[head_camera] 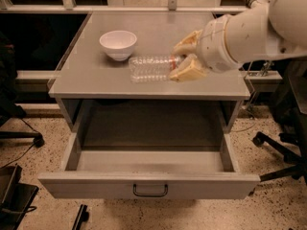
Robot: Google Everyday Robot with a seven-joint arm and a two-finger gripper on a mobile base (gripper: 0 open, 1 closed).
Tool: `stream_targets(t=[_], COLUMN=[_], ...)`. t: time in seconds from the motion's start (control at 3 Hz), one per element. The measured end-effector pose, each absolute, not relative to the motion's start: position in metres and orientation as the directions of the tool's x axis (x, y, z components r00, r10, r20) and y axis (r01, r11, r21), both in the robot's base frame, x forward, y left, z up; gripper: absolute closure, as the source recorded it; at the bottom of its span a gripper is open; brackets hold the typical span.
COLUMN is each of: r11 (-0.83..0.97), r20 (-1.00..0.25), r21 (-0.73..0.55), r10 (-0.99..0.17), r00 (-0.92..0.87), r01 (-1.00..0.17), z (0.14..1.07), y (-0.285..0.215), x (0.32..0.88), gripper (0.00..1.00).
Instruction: Pick water bottle from top drawer and place on counter
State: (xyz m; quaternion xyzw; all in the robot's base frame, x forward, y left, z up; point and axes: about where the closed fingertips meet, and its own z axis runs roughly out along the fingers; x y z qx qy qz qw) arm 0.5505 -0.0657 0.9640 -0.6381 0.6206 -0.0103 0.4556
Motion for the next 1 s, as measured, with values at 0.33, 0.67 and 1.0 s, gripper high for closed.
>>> stream_targets(t=[0.33, 0.67, 1.0], r11=[0.173, 0.212, 0.298], r20=[-0.489, -0.480, -0.533], r21=[-0.639, -0.670, -0.671], r10=[-0.843, -0.855, -0.830], r00=[0.222, 0.198, 0.163], r01=[-0.750, -0.711, -0.679], z=[0.978, 0.982, 0.968], y=[-0.090, -0.123, -0.154], x=[0.594, 0.624, 0.641], gripper=[1.00, 1.00, 1.00])
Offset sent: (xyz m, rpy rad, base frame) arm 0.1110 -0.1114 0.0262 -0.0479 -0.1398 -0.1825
